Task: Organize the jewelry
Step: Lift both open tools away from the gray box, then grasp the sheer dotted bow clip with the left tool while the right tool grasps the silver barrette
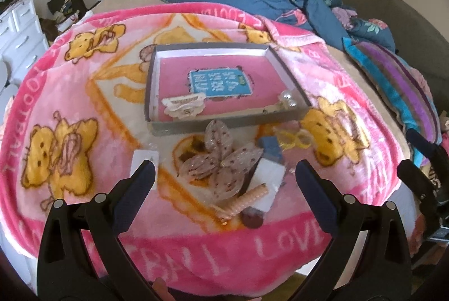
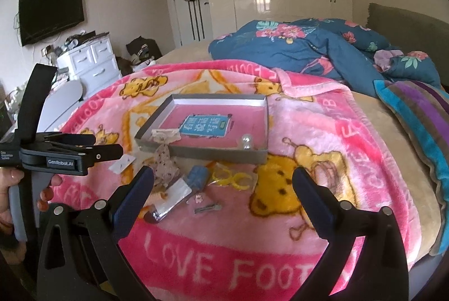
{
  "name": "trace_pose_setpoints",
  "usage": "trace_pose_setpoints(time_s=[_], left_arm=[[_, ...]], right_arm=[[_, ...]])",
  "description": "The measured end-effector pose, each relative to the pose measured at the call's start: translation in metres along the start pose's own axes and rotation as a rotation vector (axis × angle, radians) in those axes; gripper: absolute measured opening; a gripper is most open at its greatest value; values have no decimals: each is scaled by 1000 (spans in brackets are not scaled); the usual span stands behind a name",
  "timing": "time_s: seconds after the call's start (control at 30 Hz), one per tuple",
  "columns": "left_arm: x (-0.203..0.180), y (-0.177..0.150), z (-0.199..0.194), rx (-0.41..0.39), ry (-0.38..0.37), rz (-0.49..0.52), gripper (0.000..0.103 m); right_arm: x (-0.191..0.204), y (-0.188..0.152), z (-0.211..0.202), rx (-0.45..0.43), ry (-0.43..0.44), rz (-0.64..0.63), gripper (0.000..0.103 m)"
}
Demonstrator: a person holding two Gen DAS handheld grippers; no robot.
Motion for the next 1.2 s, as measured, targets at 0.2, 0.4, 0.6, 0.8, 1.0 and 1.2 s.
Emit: trace_pose_setpoints(time_s=[0.2, 0.4, 0.6, 0.8, 1.0, 1.2], left_arm=[[7, -15, 12, 32, 0, 7, 94], [6, -30, 29, 75, -11, 9, 94], [8, -37, 46, 99, -11, 17, 94], [15, -40, 58, 117, -12, 6, 94], [21, -43, 65, 125, 0, 10, 94], [29, -44, 72, 127, 20, 8, 94]], right_arm=[[6, -16, 10, 36, 15, -6, 98], [12, -35, 23, 77, 34, -20, 98], [12, -50, 43, 126, 33, -22, 98], [9, -67, 60, 172, 26, -11, 98], [9, -76, 71, 195, 25, -11, 98], [9, -84, 86, 226, 22, -24, 98]])
Point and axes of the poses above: each gripper's, at about its wrist camera, not at the fingertips, and z roughly the way its jaws point, x to its left, y to its top, the point moved 7 cm from there along z, roughly the way its jaws point, and after that the axes turned 8 degrees about -x, right-handed, at the moved point
